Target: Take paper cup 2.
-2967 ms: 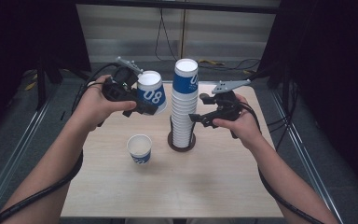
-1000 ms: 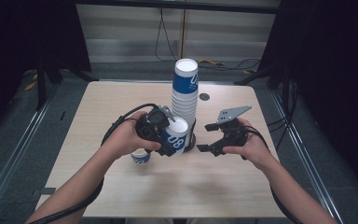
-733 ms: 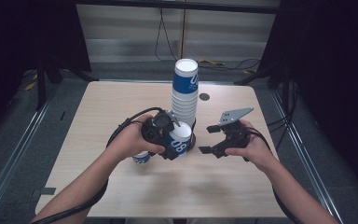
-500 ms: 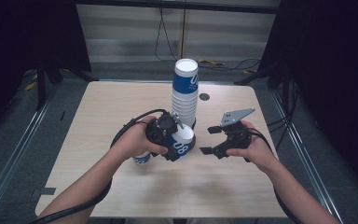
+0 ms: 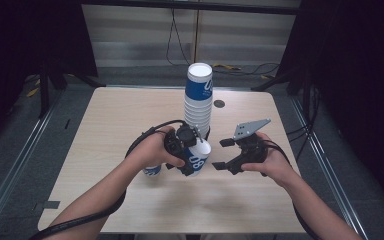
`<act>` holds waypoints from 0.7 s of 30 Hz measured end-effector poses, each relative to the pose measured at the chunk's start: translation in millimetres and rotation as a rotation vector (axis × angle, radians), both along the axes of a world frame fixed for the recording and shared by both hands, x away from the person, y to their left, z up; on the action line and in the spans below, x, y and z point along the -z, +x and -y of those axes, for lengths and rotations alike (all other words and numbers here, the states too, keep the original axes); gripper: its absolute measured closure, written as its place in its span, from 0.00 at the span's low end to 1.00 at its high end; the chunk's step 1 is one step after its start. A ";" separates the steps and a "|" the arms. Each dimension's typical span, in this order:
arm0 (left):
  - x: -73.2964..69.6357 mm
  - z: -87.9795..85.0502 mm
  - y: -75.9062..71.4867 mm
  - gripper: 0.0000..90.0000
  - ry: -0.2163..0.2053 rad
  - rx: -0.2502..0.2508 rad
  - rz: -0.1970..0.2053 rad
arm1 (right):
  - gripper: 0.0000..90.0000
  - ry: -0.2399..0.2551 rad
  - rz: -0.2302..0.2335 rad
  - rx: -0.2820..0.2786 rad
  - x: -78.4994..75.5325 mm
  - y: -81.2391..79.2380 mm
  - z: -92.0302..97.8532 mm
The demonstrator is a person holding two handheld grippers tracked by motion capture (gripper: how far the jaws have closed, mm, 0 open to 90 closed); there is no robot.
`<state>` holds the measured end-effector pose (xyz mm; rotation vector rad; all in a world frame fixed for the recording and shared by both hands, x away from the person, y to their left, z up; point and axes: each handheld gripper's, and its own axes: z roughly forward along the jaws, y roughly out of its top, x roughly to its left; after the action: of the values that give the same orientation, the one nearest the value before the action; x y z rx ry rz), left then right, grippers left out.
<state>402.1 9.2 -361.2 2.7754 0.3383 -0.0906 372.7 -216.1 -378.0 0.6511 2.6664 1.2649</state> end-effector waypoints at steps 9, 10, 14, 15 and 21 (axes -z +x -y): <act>6.3 10.4 -1.6 0.26 0.012 0.004 0.009 | 0.16 -0.003 0.002 -0.017 0.0 -0.9 -2.9; 7.0 11.1 -1.1 0.26 0.018 0.008 0.015 | 0.16 -0.004 0.004 -0.018 0.1 -1.0 -3.1; 10.4 13.6 0.0 0.26 0.031 0.010 0.009 | 0.16 0.007 0.001 -0.024 0.5 -0.6 -3.2; 11.1 14.4 0.0 0.26 0.032 0.014 0.007 | 0.16 0.010 -0.003 -0.025 0.7 -0.5 -3.5; 11.0 18.5 0.7 0.26 0.029 0.015 0.015 | 0.16 0.009 0.002 -0.037 -0.3 -0.2 -6.5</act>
<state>402.8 -9.2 -372.2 2.8059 0.3172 -0.0694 372.5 -209.7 -377.7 0.6043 2.6846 1.2874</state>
